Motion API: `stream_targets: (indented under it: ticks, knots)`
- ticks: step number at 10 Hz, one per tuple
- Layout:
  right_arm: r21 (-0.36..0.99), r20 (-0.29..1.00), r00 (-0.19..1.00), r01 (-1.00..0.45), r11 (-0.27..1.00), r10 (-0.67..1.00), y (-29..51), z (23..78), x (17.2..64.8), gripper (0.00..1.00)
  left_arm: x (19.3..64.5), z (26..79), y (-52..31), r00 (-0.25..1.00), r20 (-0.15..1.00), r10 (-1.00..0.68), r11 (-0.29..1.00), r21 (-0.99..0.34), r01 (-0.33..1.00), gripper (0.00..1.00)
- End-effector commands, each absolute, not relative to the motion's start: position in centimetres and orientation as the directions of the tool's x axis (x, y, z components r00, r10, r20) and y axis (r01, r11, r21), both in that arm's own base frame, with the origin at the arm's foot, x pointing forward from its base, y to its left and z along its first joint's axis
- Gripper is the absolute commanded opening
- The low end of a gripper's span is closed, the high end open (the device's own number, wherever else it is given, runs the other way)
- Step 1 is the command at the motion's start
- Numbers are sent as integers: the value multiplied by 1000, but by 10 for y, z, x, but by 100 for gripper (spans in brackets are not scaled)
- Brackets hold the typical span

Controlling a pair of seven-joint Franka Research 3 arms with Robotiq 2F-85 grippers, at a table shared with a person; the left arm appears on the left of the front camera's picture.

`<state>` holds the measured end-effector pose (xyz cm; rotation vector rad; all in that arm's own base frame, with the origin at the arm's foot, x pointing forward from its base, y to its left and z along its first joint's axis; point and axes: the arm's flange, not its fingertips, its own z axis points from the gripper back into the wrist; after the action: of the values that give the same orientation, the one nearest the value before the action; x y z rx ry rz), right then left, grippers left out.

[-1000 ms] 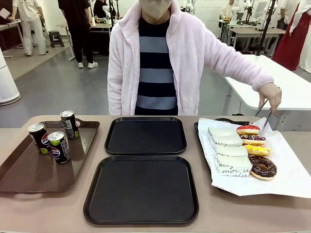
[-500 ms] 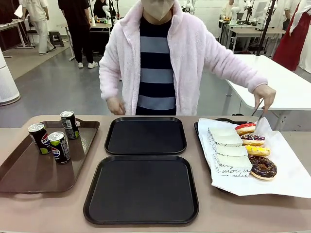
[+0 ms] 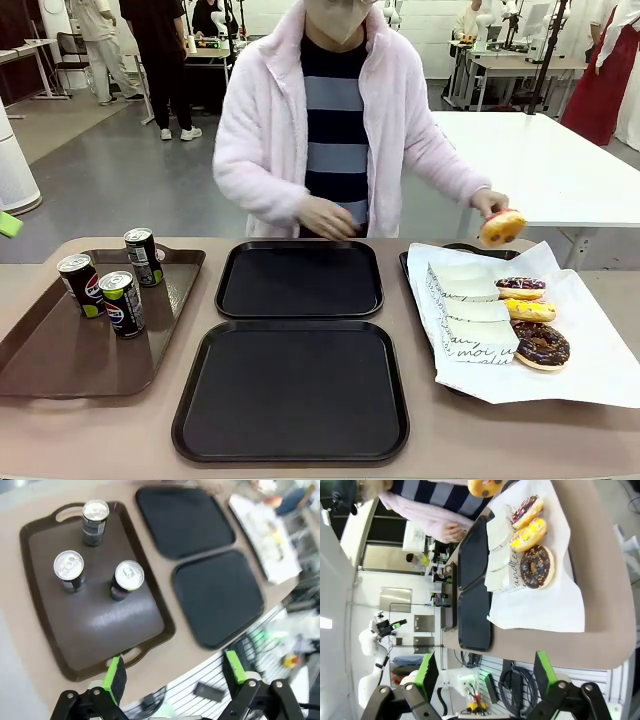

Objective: Set up donuts and drinks on trays.
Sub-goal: Pick up one Pepsi coke and place it on the Flat Tray.

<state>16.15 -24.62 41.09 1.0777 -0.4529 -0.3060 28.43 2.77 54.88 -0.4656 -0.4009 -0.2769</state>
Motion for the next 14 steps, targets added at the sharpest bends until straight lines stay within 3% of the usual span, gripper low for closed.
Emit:
stream_targets:
  ticks: [1, 3, 6, 10, 12, 13, 14]
  knots:
    - [899, 203, 871, 15, 438, -447, -246, 409, 161, 100, 288, 551, -17, 886, 373, -277, 918, -171, 359, 100]
    - [899, 203, 871, 15, 438, -447, -246, 409, 161, 100, 296, 549, -60, 883, 340, -324, 933, -40, 358, 100]
    - [899, 203, 871, 15, 438, -447, -246, 409, 161, 100, 343, 511, -101, 880, 380, -284, 959, 127, 255, 100]
    - [899, 203, 871, 15, 438, -447, -246, 409, 161, 100, 398, 457, -92, 927, 319, -198, 977, 145, 159, 100]
    - [899, 203, 871, 15, 438, -447, -246, 409, 161, 100, 393, 453, -84, 955, 223, -193, 977, -41, 207, 100]
    - [899, 203, 871, 15, 438, -447, -246, 409, 161, 100, 394, 444, -87, 930, 300, -214, 975, 116, 187, 100]
    - [899, 203, 871, 15, 438, -447, -246, 409, 161, 100, 394, 444, -87, 930, 300, -214, 975, 116, 187, 100]
